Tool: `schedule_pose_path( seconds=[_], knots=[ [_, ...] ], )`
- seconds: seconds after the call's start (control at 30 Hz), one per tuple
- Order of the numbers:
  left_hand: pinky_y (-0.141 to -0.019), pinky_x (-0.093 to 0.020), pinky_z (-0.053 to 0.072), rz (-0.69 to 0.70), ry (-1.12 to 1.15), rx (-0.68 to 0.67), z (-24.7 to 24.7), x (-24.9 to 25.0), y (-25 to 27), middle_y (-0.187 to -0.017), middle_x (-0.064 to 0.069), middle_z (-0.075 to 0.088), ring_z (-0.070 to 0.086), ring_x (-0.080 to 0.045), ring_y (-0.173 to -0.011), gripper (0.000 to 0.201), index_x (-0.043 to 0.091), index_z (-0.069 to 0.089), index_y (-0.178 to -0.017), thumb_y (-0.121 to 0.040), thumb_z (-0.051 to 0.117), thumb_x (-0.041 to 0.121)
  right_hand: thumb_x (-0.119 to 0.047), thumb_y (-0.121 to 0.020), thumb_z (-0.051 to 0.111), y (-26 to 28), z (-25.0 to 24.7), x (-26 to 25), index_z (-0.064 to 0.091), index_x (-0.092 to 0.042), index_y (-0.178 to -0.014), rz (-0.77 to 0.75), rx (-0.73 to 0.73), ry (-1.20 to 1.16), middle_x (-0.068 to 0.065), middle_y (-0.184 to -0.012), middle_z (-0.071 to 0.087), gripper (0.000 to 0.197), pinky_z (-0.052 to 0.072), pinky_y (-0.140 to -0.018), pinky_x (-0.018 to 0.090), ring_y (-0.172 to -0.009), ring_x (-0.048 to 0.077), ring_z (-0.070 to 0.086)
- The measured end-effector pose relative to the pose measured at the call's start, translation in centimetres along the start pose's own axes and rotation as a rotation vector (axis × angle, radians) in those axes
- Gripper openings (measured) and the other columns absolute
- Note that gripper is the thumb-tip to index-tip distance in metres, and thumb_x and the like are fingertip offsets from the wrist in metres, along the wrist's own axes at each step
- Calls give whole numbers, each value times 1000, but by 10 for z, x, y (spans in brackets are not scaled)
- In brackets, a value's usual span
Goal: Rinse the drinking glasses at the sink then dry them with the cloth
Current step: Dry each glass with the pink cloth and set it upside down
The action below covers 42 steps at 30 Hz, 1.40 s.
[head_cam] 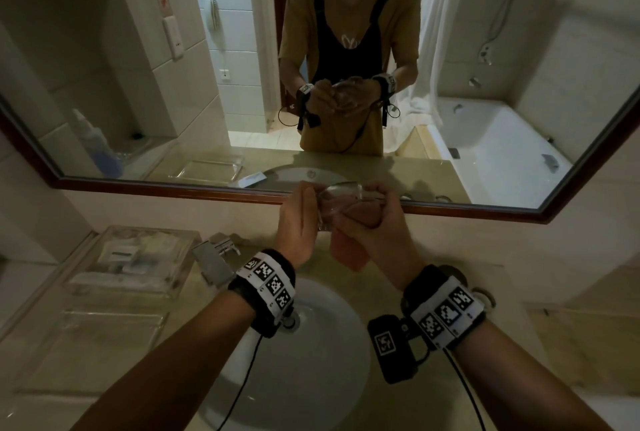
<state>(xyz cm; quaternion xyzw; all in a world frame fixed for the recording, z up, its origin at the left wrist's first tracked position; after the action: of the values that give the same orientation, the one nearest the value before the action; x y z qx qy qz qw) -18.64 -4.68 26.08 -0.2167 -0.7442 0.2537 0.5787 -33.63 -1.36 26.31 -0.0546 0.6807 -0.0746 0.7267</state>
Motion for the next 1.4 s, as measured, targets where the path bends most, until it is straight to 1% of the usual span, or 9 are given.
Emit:
schedule_pose_path(
  seconds=[0.2, 0.43, 0.57, 0.7, 0.83, 0.9, 1.13, 1.3, 1.4],
  knots=[
    [-77, -40, 49, 138, -117, -113, -1, -3, 6, -102, -12, 57, 58, -25, -89, 34, 13, 50, -111, -101, 24, 35, -4, -65, 87, -3, -2, 0, 33, -35, -142, -73, -118, 120, 4, -115, 67, 99, 53, -89, 23, -105, 11, 66],
    [-86, -27, 44, 327, -258, -150, 5, 9, 13, -103, -25, 59, 51, -21, -95, 37, 8, 46, -112, -103, 21, 34, -16, -85, 73, -5, 3, 3, 62, -24, -122, -14, -68, 0, 7, -114, 68, 39, 54, -86, 28, -105, 20, 66],
    [-82, -31, 44, 468, -359, -184, 6, 16, 11, -102, -25, 59, 50, -24, -93, 36, 7, 46, -111, -104, 22, 32, -35, -76, 77, -9, 3, 10, 69, -30, -110, 77, -44, -127, 13, -114, 69, 36, 52, -94, 41, -109, 28, 64],
    [-72, -21, 44, 141, -199, -276, 5, 13, 2, -97, -5, 59, 55, -12, -85, 30, 9, 52, -107, -100, 34, 31, -19, -81, 77, -11, -3, 4, 68, -31, -111, 47, -46, -95, 12, -112, 71, 33, 54, -93, 44, -106, 28, 66],
    [-54, -25, 42, -840, 380, -298, 16, -11, -1, -77, -7, 60, 55, -20, -67, 39, 9, 61, -92, -100, 34, 36, -8, -76, 81, -8, 3, -4, 62, -28, -118, -120, -145, 212, 5, -113, 68, 51, 56, -84, 34, -99, 17, 67],
    [-62, -30, 46, -1048, 553, -377, 20, -19, 5, -84, -10, 64, 59, -24, -69, 43, 11, 65, -99, -96, 38, 45, -5, -72, 82, -4, 4, -2, 55, -27, -125, -133, -200, 298, -1, -111, 67, 63, 58, -84, 35, -98, 14, 67],
    [-63, -31, 52, -1124, 736, -392, 22, -22, 15, -90, -12, 66, 63, -23, -72, 38, 10, 64, -110, -93, 47, 40, -13, -62, 91, 4, -4, 6, 50, -28, -105, -121, -97, 302, -6, -94, 67, 61, 56, -68, 21, -80, -1, 66],
    [-64, -31, 50, -817, 407, -208, 15, -10, -2, -78, -8, 65, 62, -21, -71, 31, 10, 63, -85, -99, 41, 26, -35, -75, 82, 3, 1, 17, 73, -20, -104, -86, -296, 405, -1, -85, 74, 35, 58, -71, 39, -76, 16, 70],
    [-62, -32, 42, -658, 262, -68, 13, -7, -7, -70, -13, 56, 53, -19, -64, 33, 5, 56, -75, -99, 40, 20, -26, -78, 80, 0, 4, 11, 77, -23, -96, -86, -295, 287, -1, -86, 75, 19, 58, -75, 37, -81, 18, 71]
  ],
)
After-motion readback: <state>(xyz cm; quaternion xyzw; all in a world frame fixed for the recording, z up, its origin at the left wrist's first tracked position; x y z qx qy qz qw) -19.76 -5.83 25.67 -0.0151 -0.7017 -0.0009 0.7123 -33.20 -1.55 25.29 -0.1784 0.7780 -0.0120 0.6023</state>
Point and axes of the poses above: each hand's wrist, its own y-axis away from the middle knuckle, its own z-axis out of the palm, x = y × z, the point moved 4 cm from there along -y, towards the middle knuckle
